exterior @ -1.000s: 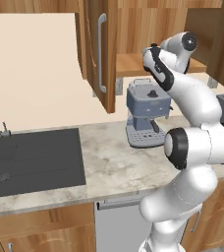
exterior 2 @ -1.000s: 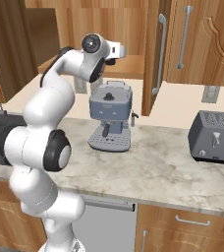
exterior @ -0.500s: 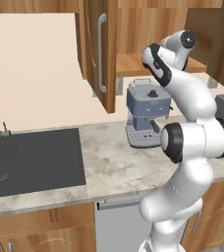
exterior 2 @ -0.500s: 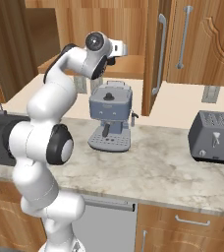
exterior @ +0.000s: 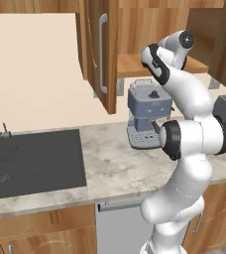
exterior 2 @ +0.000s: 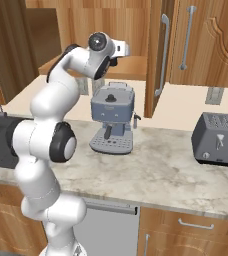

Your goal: Retrieve the shaker from the cabinet and place it next the steak on a plate on the dining table.

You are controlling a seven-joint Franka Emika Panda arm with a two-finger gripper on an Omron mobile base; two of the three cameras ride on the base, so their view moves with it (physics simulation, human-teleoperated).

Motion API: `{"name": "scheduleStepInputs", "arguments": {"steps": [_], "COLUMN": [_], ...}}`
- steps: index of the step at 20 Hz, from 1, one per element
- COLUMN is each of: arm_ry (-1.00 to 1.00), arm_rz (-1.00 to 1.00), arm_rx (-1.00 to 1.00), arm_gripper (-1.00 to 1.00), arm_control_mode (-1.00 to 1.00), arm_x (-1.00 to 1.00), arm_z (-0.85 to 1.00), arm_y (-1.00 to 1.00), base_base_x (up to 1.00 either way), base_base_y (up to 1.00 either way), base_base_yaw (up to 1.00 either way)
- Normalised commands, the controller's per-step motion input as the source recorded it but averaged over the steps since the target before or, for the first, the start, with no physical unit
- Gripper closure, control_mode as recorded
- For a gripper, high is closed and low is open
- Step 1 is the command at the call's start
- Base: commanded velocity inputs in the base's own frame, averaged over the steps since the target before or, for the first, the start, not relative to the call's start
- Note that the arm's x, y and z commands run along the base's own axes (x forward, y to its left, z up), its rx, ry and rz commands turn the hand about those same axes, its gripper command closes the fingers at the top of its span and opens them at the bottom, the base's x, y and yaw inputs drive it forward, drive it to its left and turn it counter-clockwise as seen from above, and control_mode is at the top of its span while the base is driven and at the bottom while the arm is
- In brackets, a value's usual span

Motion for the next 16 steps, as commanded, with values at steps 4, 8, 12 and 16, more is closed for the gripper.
{"name": "scheduleStepInputs", "arguments": {"steps": [4,8,12,16], "arm_ry": [0.02,0.01,0.01,0.00], "arm_rz": [0.00,0.01,0.01,0.02], "arm_rx": [0.00,0.00,0.00,0.00], "arm_gripper": [-1.00,-1.00,1.00,1.00], "arm_control_mode": [-1.00,-1.00,-1.00,-1.00], "arm_x": [0.30,0.19,0.22,0.00], "arm_z": [-0.04,-0.04,-0.09,0.00], "arm_y": [0.00,0.00,0.00,0.00], "base_base_x": [0.00,0.00,0.00,0.00], "base_base_y": [0.00,0.00,0.00,0.00], "base_base_yaw": [0.00,0.00,0.00,0.00]}}
